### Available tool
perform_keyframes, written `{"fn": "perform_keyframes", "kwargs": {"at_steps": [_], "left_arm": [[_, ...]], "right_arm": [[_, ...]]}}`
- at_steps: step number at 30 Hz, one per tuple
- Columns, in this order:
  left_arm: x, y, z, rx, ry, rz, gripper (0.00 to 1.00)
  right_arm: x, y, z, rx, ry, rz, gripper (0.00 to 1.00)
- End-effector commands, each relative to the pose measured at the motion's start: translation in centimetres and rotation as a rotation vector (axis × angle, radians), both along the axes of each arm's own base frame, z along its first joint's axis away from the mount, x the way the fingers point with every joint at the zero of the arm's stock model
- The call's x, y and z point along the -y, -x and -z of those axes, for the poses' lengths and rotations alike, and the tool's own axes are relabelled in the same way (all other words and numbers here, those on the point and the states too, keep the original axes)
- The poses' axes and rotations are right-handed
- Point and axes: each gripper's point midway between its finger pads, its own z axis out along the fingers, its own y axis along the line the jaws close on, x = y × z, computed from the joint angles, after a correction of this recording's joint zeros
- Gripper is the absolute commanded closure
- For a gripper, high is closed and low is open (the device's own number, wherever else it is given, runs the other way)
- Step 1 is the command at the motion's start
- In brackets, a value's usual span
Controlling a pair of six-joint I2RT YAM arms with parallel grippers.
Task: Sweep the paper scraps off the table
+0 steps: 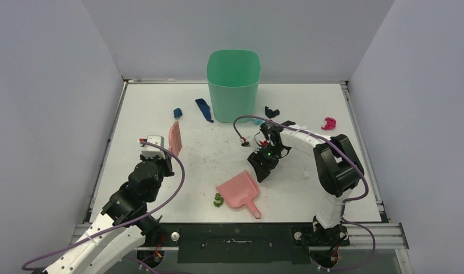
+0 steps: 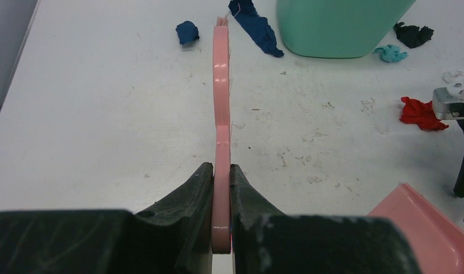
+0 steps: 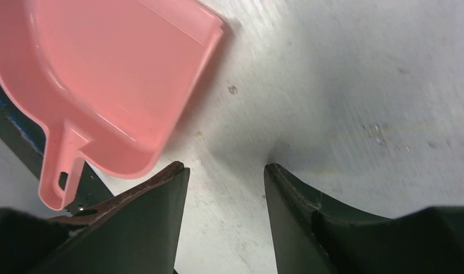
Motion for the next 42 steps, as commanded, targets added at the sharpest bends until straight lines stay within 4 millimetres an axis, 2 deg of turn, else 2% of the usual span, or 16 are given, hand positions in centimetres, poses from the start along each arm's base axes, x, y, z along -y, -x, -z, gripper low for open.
{"fn": "perform_keyframes", "kwargs": {"at_steps": [1,4,6,11,14,19,22,27,33,38,42], "left_arm": [[0.1,-0.4,-2.5,0.064,0.053,-0.011,1.0],[0.4,-0.6,-2.4,0.055,0.049,-0.002,1.0],[0.5,-0.6,-2.3,0.048,0.045,0.002,1.0],[0.3,-0.7,-2.2,0.046,0.042,-0.011,1.0],[0.5,-0.7,-2.1,0.041,0.039,-0.006,1.0],[0.4,-0.7,-2.1,0.04,0.037,-0.011,1.0],[0.3,-0.8,-2.1,0.042,0.038,-0.012,1.0],[0.5,-0.8,-2.1,0.039,0.038,-0.005,1.0],[0.6,-0.7,-2.1,0.039,0.042,0.001,1.0],[0.7,-0.7,-2.1,0.039,0.044,0.007,1.0],[0.6,-0.6,-2.1,0.039,0.045,0.008,1.0]], "right_arm": [[0.4,-2.1,-2.3,0.194,-0.011,0.042,0.48],[-0.1,-1.2,-4.0,0.217,-0.073,0.026,0.5],[-0.7,-0.4,-4.3,0.211,-0.098,0.0,0.51],[-2.2,1.7,-3.0,0.161,-0.125,-0.094,0.53],[-2.4,2.0,-1.6,0.118,-0.105,-0.097,0.53],[-2.8,2.0,-0.6,0.086,-0.08,-0.113,0.54],[-2.9,2.1,-0.1,0.079,-0.064,-0.124,0.65],[-2.8,1.8,0.4,0.102,-0.018,-0.139,0.75],[-1.4,-0.4,0.0,0.219,0.075,-0.142,0.87],[-0.1,-3.9,-0.2,0.362,0.148,-0.12,0.94],[0.9,-6.6,-0.7,0.361,0.124,-0.055,0.94]]}}
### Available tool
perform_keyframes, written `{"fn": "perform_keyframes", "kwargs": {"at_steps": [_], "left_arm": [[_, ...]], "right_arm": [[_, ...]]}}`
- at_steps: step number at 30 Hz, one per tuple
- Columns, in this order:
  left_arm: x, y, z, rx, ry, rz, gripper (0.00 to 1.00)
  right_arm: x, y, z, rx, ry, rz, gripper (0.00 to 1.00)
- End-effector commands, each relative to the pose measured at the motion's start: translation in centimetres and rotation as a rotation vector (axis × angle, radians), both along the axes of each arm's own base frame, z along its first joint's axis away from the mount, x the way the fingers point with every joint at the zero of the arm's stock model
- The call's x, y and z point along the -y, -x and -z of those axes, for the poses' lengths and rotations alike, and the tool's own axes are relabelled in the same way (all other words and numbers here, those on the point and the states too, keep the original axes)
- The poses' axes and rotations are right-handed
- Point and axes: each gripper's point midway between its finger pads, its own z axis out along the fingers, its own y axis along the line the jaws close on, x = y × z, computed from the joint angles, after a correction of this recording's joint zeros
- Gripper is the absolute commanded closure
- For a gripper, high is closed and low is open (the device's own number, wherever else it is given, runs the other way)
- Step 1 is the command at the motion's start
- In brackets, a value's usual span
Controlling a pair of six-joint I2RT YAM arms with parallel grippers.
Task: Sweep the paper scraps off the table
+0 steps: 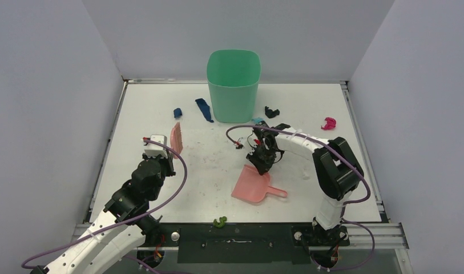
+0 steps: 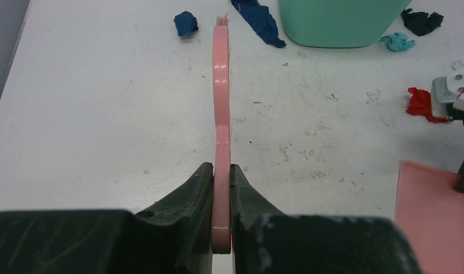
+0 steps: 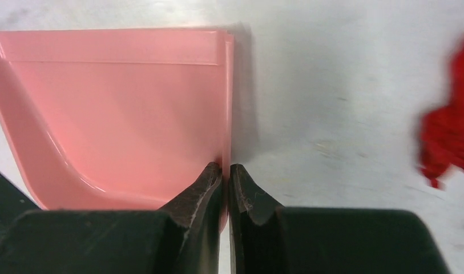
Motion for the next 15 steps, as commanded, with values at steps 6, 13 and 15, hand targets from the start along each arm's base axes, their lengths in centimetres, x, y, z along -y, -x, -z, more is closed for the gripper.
{"fn": "perform_keyframes", "kwargs": {"at_steps": [6,13,15], "left_arm": [[0.3,-0.3,-3.0,0.074,0.068,-0.001,1.0],[0.3,-0.5,-2.8,0.066,0.061,0.0,1.0],[0.4,-0.6,-2.7,0.062,0.057,-0.001,1.0]], "right_arm": [[0.6,-5.5,-3.6,0.151,-0.098,0.032,0.62],[1.0,-1.1,-9.2,0.188,-0.259,0.009,0.36],[2.0,0.3,-9.1,0.206,-0.252,-0.001,0.35]]}}
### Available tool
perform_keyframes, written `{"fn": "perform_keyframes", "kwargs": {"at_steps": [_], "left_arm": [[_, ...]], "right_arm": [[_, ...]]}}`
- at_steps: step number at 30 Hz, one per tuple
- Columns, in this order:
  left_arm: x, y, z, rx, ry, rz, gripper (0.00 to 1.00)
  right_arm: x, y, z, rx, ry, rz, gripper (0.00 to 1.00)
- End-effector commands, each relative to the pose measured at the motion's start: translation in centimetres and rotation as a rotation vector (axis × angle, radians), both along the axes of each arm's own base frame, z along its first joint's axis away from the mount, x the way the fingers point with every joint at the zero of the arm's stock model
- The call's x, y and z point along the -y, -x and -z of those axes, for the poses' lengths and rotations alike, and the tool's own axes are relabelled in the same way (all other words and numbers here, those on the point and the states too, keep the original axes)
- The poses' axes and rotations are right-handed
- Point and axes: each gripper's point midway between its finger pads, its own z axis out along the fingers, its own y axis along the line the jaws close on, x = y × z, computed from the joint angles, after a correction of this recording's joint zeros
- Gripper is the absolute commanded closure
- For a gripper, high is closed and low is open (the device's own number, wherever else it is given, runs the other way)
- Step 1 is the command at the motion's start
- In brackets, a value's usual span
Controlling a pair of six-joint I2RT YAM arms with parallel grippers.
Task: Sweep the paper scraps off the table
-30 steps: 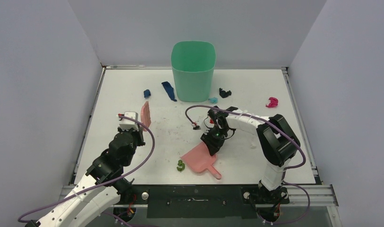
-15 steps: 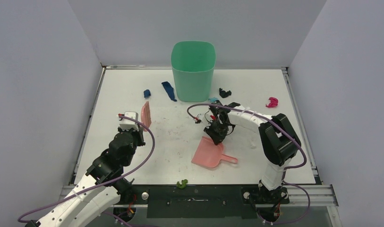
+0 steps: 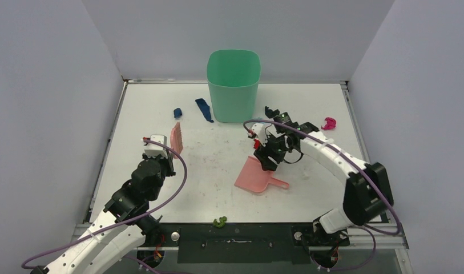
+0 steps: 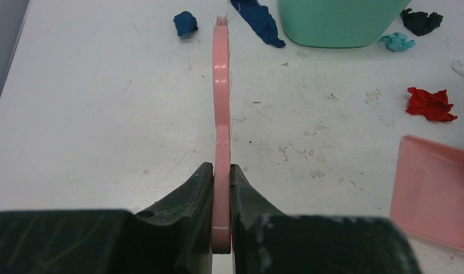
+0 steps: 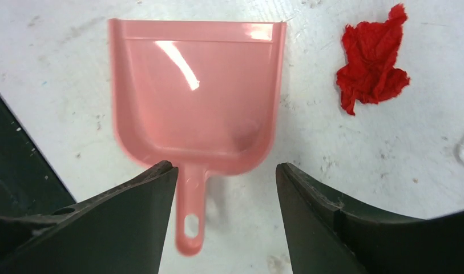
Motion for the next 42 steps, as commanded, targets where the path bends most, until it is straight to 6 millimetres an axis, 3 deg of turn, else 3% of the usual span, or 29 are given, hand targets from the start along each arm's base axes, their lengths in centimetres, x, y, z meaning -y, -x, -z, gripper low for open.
{"fn": "perform_keyframes", "kwargs": {"at_steps": [1,5,10,13,21,35,39,42], "left_arm": [[0.4,-0.6,-2.6,0.059,0.054,-0.002,1.0],[0.4,-0.7,-2.5,0.053,0.049,-0.002,1.0],[0.5,-0.9,-2.1,0.039,0.04,0.0,1.0],[0.7,-0.9,-2.0,0.032,0.039,0.01,1.0],[0.9,-0.9,-1.9,0.027,0.039,0.018,1.0],[1.3,-1.0,-1.5,0.01,0.035,0.039,1.0],[1.9,-1.1,-1.7,0.009,0.044,0.066,1.0],[3.1,-0.9,-2.7,-0.01,0.063,0.119,1.0]], "right_arm": [[0.9,3.1,-2.6,0.066,-0.068,-0.051,0.34],[2.9,4.4,-1.4,0.139,-0.03,-0.061,0.32],[3.4,6.1,-0.1,0.206,-0.065,-0.17,0.27],[3.2,5.7,0.3,0.276,-0.09,-0.169,0.25],[4.3,5.4,3.2,0.21,-0.008,-0.131,0.28],[5.7,6.3,4.5,0.104,0.036,-0.121,0.44],[5.7,6.4,5.2,0.062,0.047,-0.117,0.57],[5.4,5.5,4.4,0.081,0.035,-0.086,0.71]]}}
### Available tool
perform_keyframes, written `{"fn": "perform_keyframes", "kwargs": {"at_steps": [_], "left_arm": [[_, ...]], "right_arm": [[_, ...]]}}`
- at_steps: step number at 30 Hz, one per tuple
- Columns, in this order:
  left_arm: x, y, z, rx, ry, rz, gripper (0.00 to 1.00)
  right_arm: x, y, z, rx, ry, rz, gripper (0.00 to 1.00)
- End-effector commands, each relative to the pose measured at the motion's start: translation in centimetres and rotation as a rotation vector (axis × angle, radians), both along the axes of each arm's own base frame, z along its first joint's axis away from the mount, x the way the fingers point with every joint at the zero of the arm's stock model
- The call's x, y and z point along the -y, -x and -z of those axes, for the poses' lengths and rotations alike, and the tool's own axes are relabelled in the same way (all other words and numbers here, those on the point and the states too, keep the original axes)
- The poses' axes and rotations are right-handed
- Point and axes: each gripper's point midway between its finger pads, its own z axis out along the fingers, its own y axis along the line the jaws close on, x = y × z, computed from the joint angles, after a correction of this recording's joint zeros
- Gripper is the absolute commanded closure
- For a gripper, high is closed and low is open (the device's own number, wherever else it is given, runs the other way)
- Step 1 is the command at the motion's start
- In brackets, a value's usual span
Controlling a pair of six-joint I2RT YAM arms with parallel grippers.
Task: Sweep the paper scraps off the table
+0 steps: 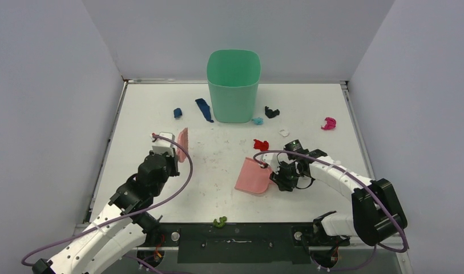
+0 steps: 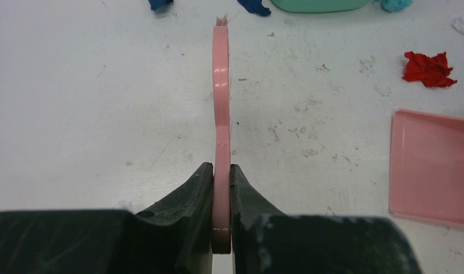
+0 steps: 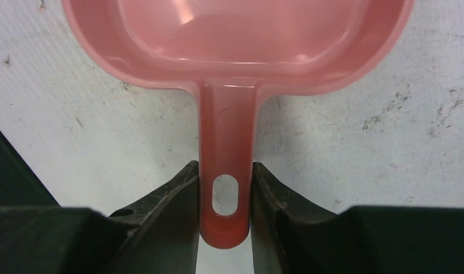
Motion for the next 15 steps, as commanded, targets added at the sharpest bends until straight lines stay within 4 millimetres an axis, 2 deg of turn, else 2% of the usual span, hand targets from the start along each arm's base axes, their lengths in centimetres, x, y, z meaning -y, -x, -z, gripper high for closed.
{"fn": "perform_keyframes", "kwargs": {"at_steps": [1,4,6,8,12,15], "left_arm": [[2.7,-0.1,-5.0,0.031,0.107,0.11,1.0],[6.8,2.3,-6.9,-0.109,0.247,0.287,1.0],[10.1,4.8,-8.3,-0.209,0.368,0.454,1.0],[12.6,7.5,-9.1,-0.302,0.466,0.59,1.0],[14.6,11.7,-8.4,-0.46,0.494,0.709,1.0],[15.2,14.2,-6.1,-0.601,0.411,0.761,1.0]], "right_arm": [[-1.0,-2.2,-2.2,0.066,-0.049,0.031,0.73],[-1.1,-3.0,-4.3,0.136,-0.074,0.061,0.78],[-1.1,-3.7,-5.8,0.184,-0.084,0.097,0.79],[-0.8,-4.5,-7.3,0.234,-0.092,0.142,0.81],[-0.2,-5.7,-8.7,0.296,-0.111,0.24,0.84],[0.5,-6.1,-8.1,0.285,-0.108,0.285,0.85]]}}
